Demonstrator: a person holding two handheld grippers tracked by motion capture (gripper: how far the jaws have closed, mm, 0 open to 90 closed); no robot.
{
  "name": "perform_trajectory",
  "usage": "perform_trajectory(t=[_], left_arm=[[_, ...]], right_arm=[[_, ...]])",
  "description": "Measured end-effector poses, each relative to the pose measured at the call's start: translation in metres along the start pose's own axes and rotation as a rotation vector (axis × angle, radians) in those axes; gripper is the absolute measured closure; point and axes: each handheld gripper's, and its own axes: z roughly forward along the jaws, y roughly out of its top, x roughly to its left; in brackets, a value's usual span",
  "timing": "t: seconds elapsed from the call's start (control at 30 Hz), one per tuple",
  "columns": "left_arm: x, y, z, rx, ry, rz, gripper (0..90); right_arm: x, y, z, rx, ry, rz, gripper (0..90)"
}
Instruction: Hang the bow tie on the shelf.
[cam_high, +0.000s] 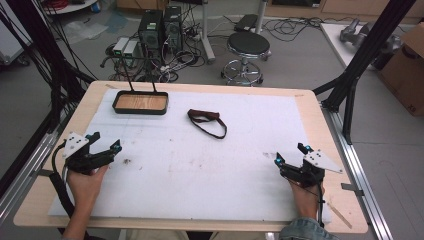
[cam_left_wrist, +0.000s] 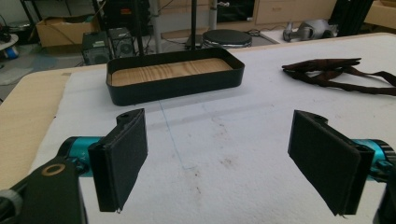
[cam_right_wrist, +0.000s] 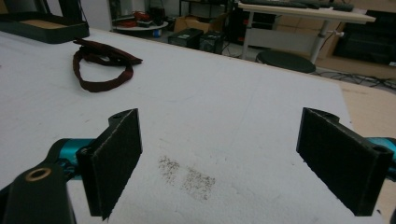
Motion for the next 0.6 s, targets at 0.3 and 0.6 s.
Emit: perform_trajectory(t=[0.3,0.6], left_arm=[[0.001,0.0,0.0,-0.001,0.003,-0.003,20.2],[0.001,0.0,0.001,0.002,0.0,0.004,19.9]], right_arm=[[0.003,0.052,-0.001,-0.037,0.035,-0.043,12.8],[-0.004,0.135,0.002,-0.141,0.124,-0.083,13.0]])
